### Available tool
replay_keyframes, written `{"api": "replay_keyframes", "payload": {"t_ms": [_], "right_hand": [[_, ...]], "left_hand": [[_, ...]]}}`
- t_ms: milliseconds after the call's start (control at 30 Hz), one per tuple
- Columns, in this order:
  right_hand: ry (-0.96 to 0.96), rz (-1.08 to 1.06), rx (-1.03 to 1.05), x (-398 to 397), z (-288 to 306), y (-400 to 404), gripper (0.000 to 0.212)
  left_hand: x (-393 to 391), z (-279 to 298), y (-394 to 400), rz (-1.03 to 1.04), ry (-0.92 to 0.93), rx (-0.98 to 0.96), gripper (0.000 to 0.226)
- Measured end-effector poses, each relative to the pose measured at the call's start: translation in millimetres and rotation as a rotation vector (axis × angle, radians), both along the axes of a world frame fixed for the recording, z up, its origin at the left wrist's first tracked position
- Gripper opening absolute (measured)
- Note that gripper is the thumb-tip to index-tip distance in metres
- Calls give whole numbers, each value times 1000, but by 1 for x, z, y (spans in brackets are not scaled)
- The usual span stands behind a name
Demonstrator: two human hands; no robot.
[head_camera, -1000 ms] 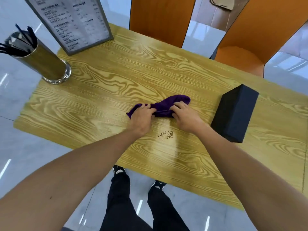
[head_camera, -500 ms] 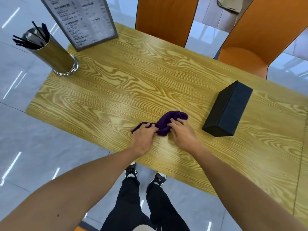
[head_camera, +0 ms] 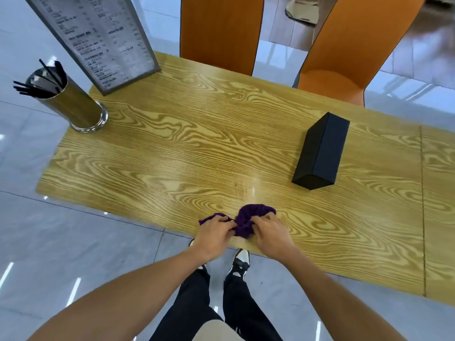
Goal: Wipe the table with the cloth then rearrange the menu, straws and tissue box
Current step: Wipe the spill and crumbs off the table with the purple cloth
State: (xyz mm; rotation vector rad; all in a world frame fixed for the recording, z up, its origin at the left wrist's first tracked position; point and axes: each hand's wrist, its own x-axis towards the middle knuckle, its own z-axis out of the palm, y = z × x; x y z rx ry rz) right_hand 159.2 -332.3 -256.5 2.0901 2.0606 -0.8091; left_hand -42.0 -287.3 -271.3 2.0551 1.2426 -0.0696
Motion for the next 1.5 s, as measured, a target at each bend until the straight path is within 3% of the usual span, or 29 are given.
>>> {"api": "replay_keyframes", "payload": {"t_ms": [100,333,433,533,600,767,933,1267,1500], "right_hand": [[54,-112,15,7,13,16,22],[330,-385,143,15,47,110,23],[277,-392,202,17,37,146,36],[207,-317,110,12,14,160,48],[150,-242,30,8,-2,156,51],[18,-114,132,0,-19,126,50],[29,-173,77,-15,-13,95,45],[5,-198,-4,-30,-8,9,53],[31,-215,-48,-38,-5,-30,45]], "left_hand": [[-3,21,18,55,-67,-32,27],[18,54,109,231,-158,124,26],[27,45,145,264,-109,143,33],[33,27,162,177,-76,67,45],[35,13,160,112,-18,72,47],[28,0,144,31,86,116,40],[21,6,115,-43,142,128,36],[4,10,32,-123,245,186,49],[-2,9,3,-136,212,128,39]]}}
